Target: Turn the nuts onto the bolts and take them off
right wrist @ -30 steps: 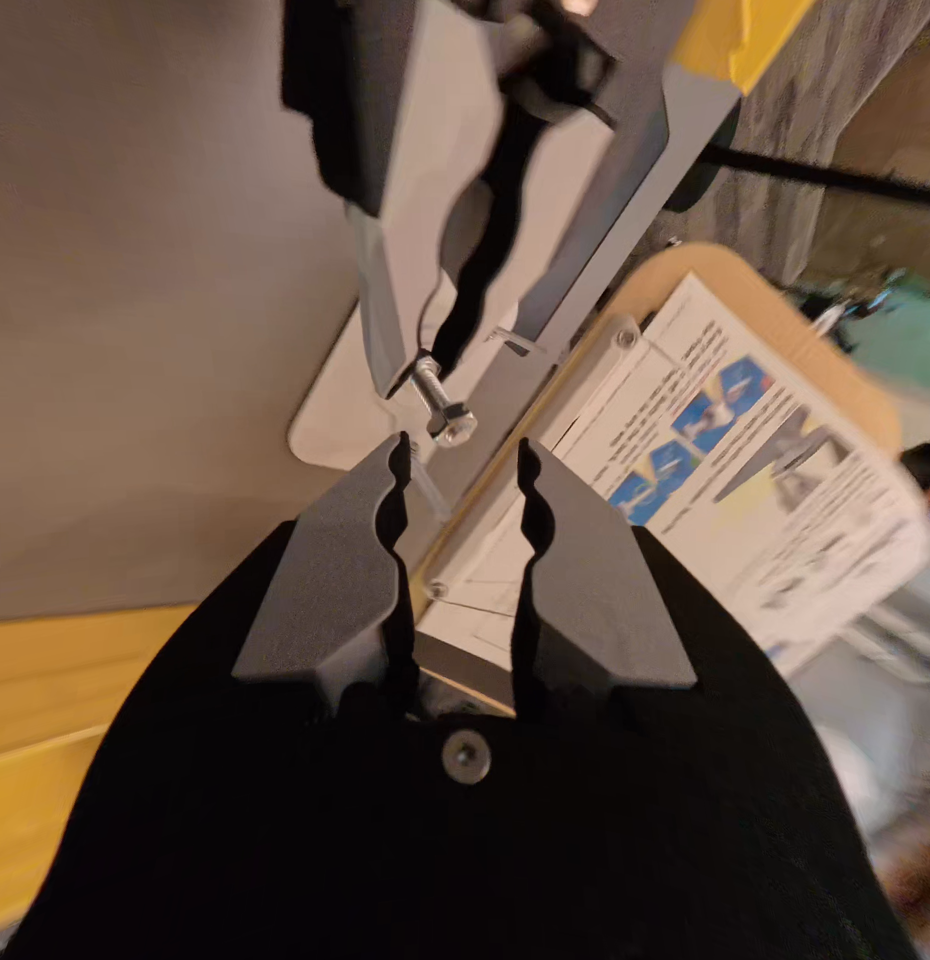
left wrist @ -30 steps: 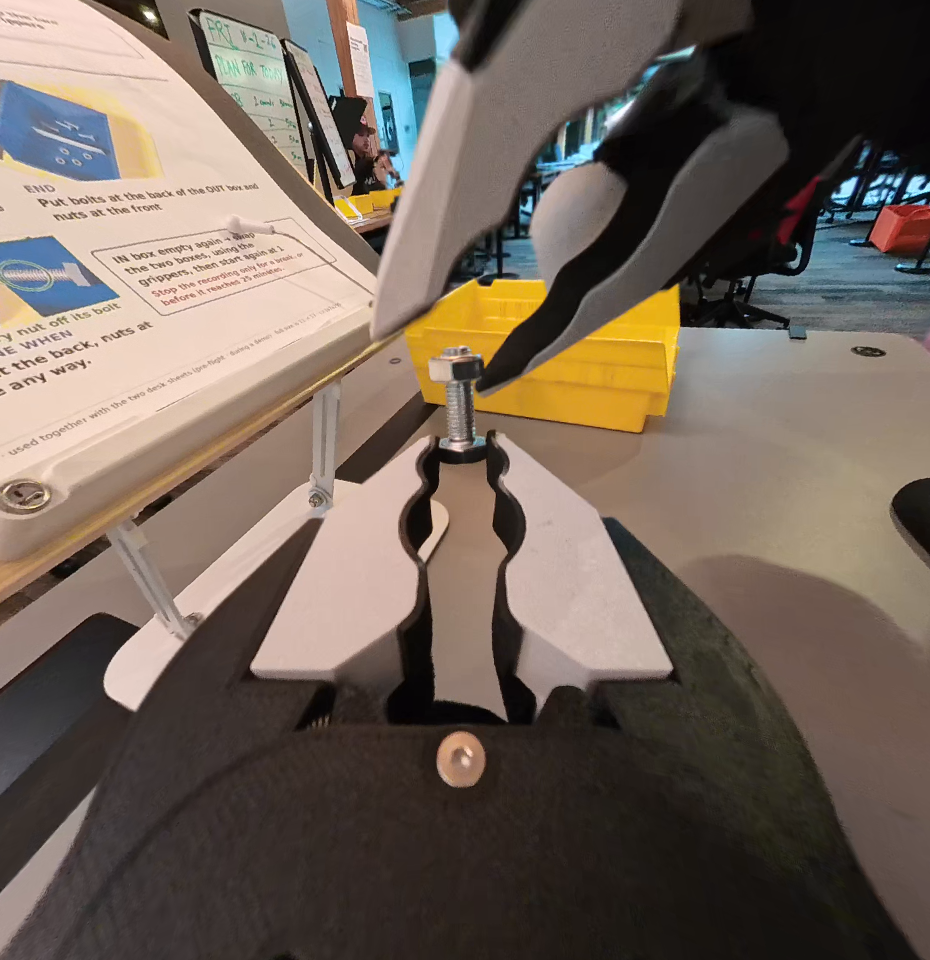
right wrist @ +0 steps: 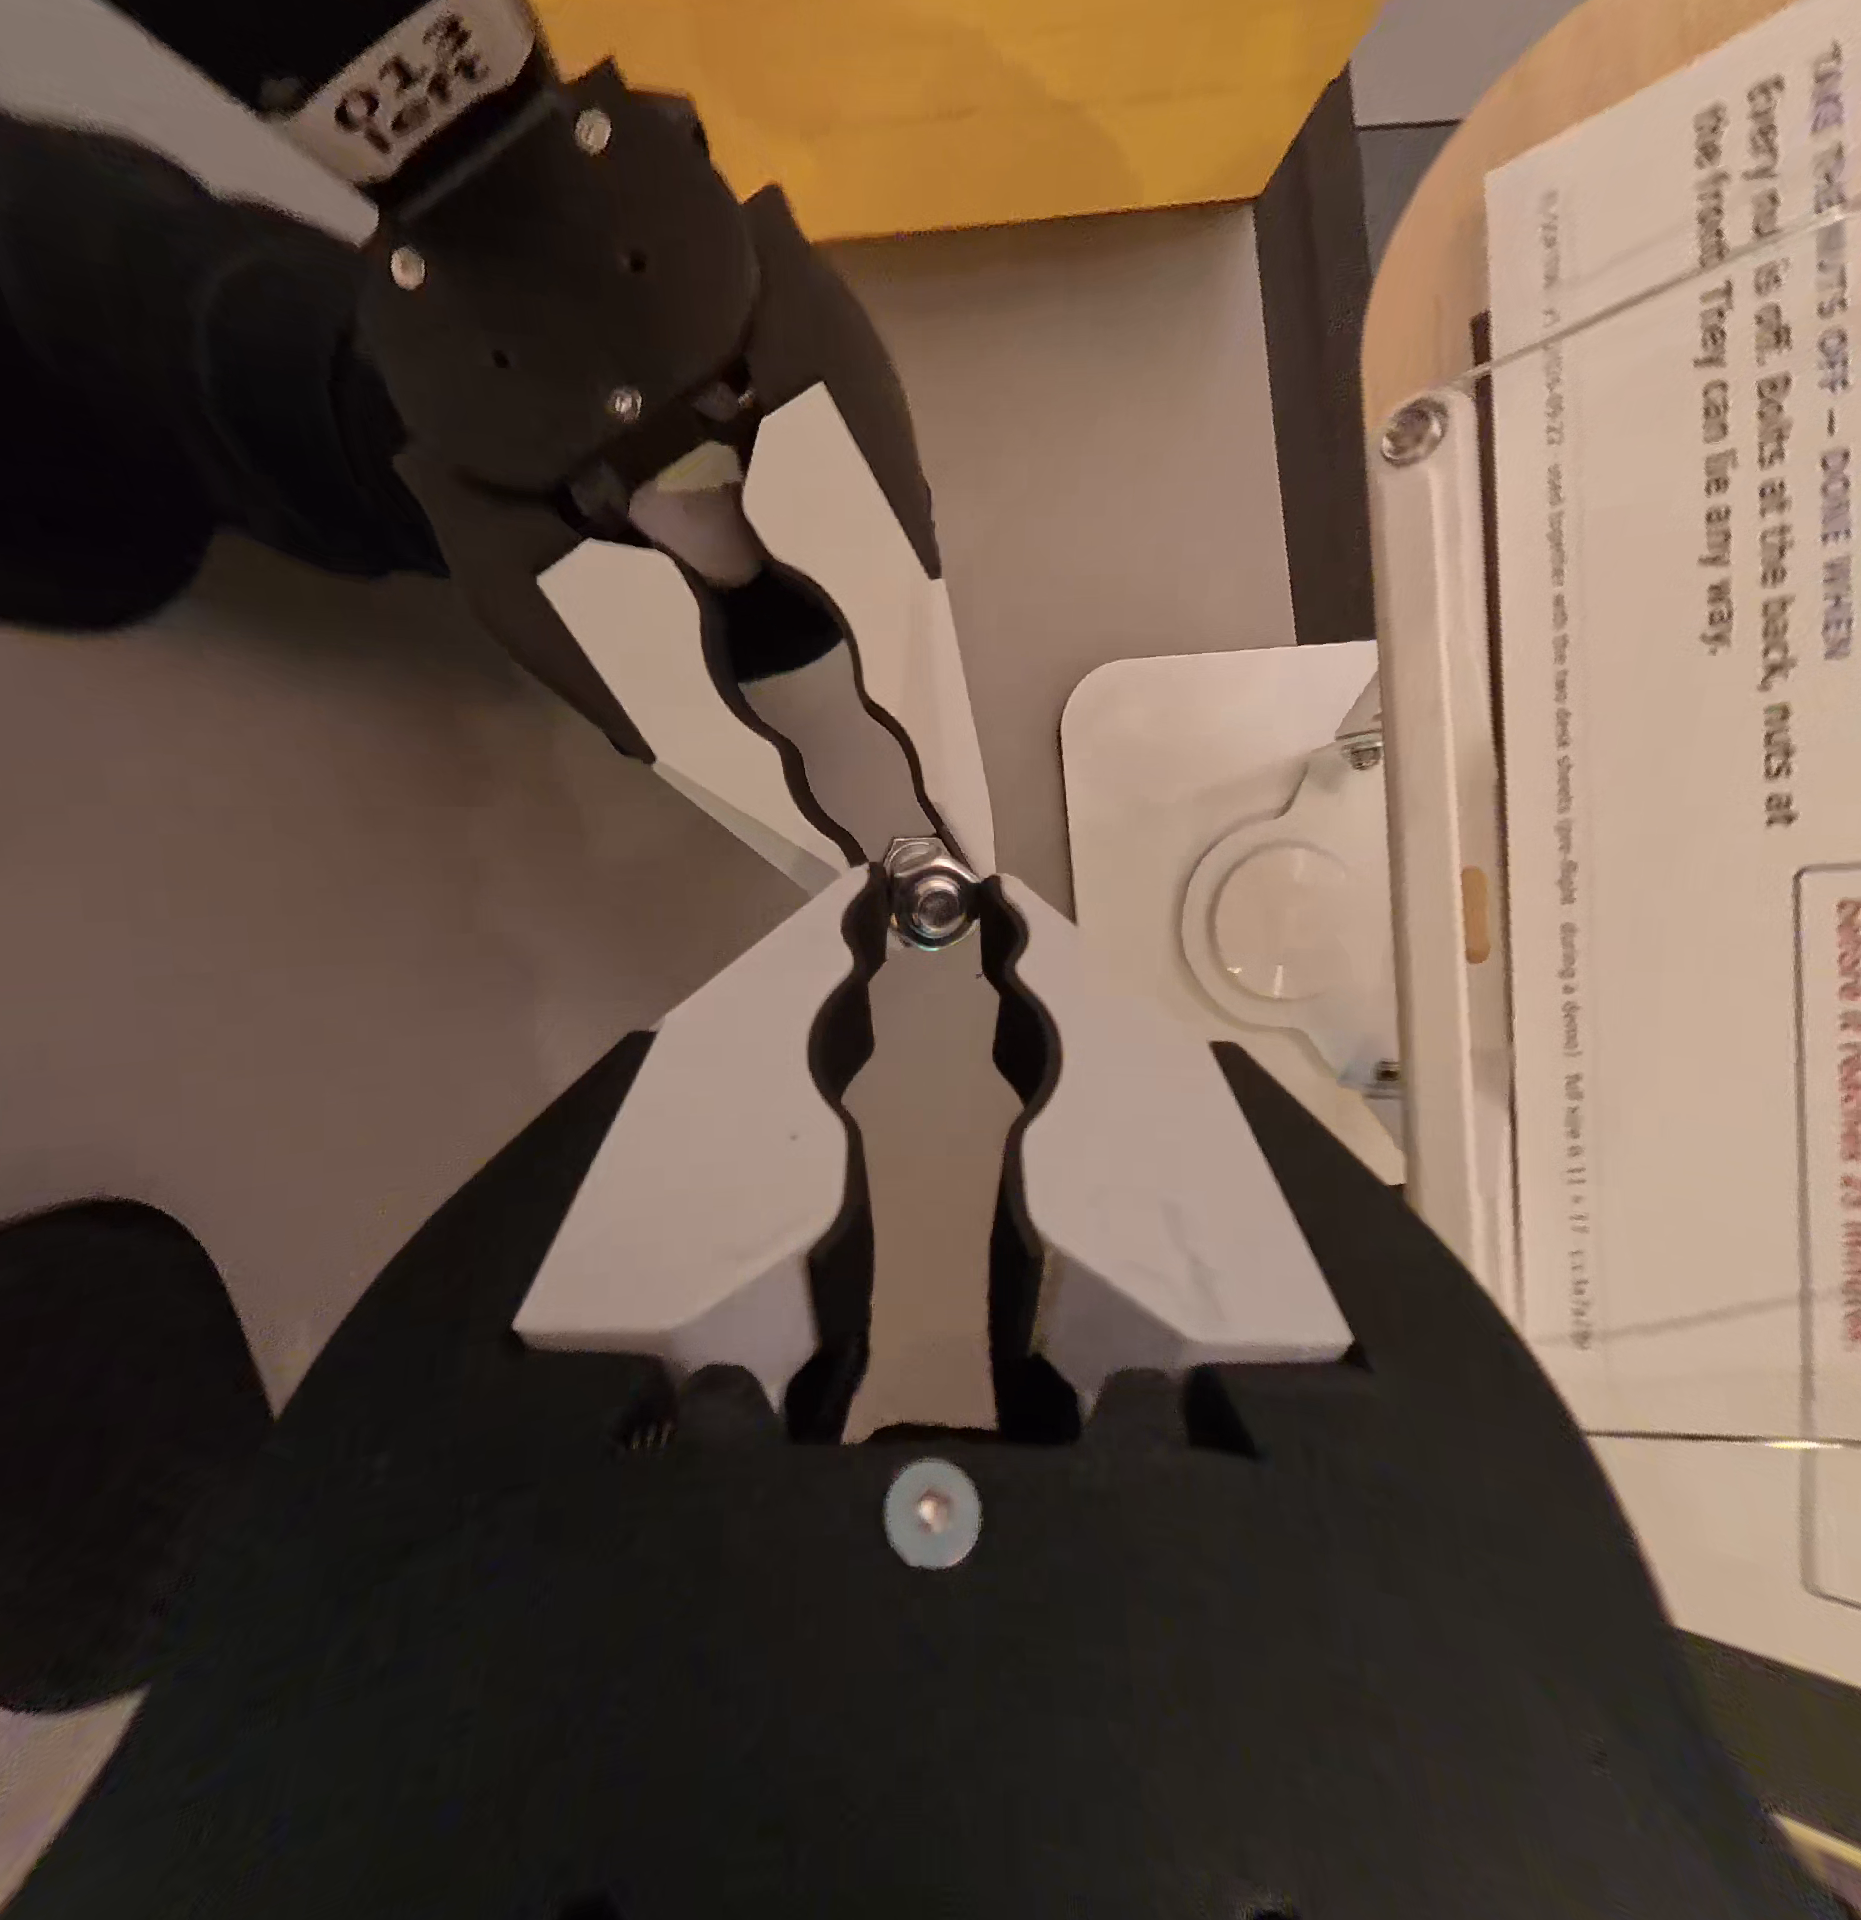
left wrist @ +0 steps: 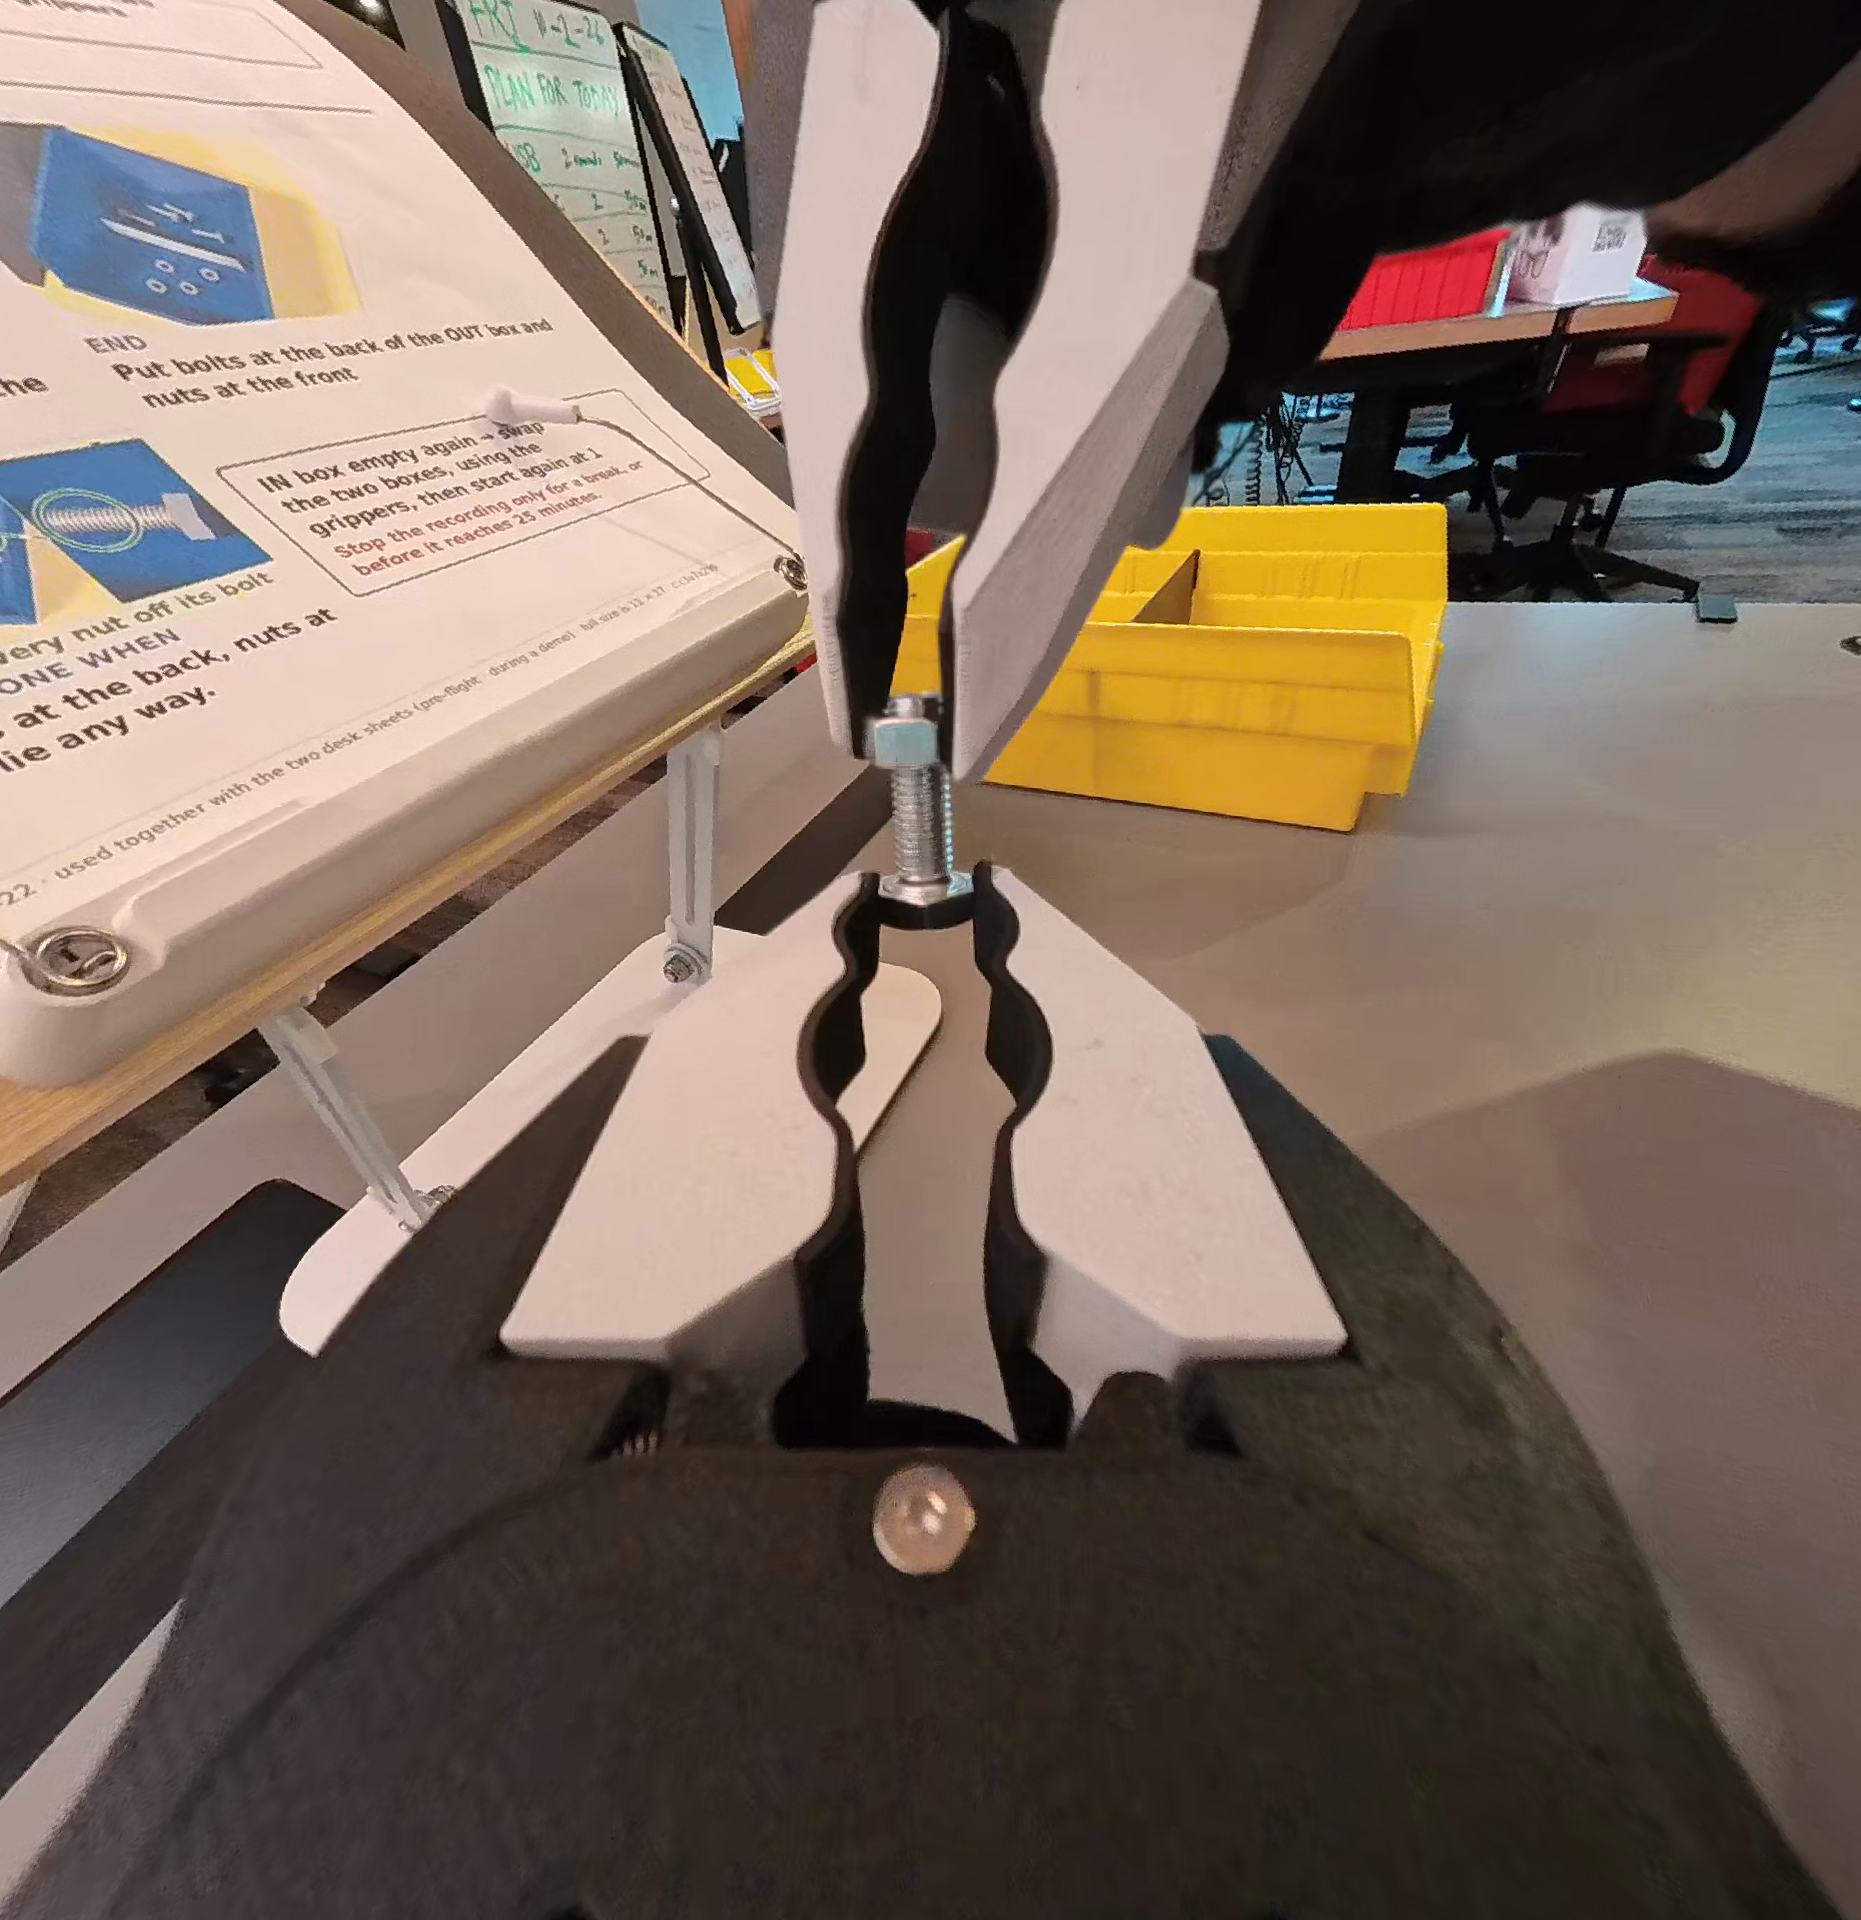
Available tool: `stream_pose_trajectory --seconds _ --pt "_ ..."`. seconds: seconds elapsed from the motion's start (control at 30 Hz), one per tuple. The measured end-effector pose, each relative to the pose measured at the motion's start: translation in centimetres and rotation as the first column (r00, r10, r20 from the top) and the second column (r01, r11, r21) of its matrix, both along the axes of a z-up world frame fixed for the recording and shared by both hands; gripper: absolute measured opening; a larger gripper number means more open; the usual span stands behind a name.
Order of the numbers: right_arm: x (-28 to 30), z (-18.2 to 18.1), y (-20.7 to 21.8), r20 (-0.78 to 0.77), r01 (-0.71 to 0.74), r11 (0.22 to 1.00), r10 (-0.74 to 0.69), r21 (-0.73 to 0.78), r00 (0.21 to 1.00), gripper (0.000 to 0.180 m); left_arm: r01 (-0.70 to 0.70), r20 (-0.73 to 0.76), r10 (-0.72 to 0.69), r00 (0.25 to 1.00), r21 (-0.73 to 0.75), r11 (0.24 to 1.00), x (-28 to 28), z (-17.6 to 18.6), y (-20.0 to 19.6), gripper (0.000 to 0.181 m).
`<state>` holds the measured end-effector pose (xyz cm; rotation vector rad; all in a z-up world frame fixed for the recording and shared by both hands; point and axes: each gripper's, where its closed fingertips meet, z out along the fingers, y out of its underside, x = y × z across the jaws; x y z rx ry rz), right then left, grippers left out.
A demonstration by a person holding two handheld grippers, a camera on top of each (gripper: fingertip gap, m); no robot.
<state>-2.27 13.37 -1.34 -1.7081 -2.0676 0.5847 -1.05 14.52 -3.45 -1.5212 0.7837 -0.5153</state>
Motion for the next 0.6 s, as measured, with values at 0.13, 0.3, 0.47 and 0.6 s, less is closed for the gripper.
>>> stream_pose_trajectory --seconds 0.13,0.3,0.47,0.6 --pt "0.19 -0.25 -0.13 0.087 -0.161 0.973 0.149 0.163 0.985 0.015 0.009 0.000 -0.009 1.000 -0.007 1.000 0.19 -0.22 -0.05 0.016" --pt "0.25 -0.31 -0.03 0.222 -0.356 0.854 0.289 0.379 0.931 0.016 0.018 0.010 -0.018 1.000 -0.012 1.000 0.21 -0.23 -0.09 0.016" --pt "0.17 -0.16 0.32 0.366 -0.507 0.631 0.352 0.587 0.862 0.015 0.023 0.025 -0.022 0.999 -0.018 1.000 0.07 -0.15 -0.09 0.016" --pt "0.08 0.03 0.80 0.524 -0.616 0.318 0.333 0.720 0.784 0.015 0.026 0.041 -0.025 0.999 -0.024 0.999 -0.05 -0.03 -0.09 0.016"
